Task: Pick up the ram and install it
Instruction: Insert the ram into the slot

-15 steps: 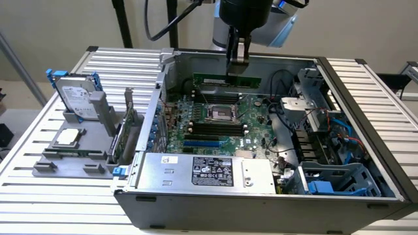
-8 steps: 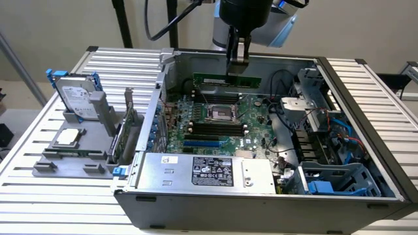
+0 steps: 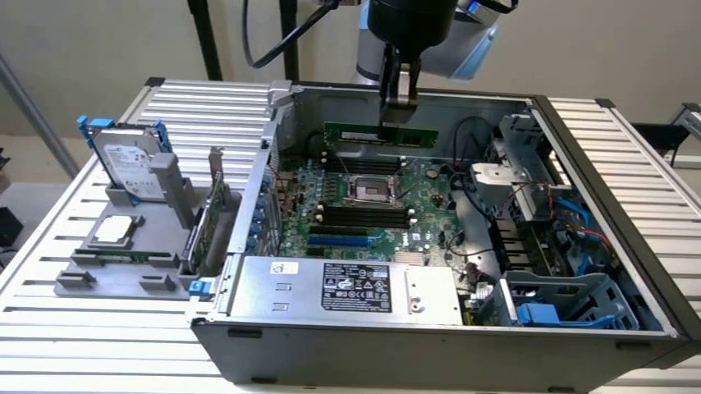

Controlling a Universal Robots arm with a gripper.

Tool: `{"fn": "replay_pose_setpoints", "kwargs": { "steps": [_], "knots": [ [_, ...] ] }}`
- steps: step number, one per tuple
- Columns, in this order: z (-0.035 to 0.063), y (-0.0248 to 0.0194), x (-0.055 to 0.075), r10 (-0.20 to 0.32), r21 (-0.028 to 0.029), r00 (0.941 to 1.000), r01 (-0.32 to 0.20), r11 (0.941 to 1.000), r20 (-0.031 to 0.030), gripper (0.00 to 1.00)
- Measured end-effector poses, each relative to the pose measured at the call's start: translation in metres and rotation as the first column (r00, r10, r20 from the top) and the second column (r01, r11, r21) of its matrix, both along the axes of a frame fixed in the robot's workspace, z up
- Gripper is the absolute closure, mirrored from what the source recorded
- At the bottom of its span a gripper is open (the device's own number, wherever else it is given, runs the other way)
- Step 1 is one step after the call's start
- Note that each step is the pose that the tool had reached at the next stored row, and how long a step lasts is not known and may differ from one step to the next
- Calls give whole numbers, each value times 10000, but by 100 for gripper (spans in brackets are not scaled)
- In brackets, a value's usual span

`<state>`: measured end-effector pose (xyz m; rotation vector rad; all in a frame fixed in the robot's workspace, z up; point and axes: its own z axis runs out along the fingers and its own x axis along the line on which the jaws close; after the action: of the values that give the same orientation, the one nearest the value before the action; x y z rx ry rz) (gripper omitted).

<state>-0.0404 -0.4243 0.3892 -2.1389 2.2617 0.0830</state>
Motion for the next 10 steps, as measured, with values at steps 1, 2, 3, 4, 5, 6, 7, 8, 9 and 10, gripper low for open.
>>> {"fn": "replay_pose_setpoints", "kwargs": {
  "steps": [1,2,3,4,5,6,7,8,9,10],
  "knots": [
    [0,0,0,1,0,10000,-1,10000,0,86],
    [-8,1,-1,0,2,10000,0,10000,1,86],
    [-24,5,-6,-2,-1,10000,2,10000,1,86],
    [-42,14,-11,-1,-2,10000,1,10000,-1,86],
    [-60,23,-15,0,0,10000,0,10000,0,86],
    [-80,33,-20,-1,0,10000,1,10000,0,86],
    [-97,42,-24,1,1,10000,-1,10000,1,86],
    [-115,52,-28,0,0,10000,0,10000,1,86],
    [-134,62,-33,0,0,10000,0,10000,0,86],
    [-152,72,-38,0,-1,10000,0,10000,0,86]
  ]
}}
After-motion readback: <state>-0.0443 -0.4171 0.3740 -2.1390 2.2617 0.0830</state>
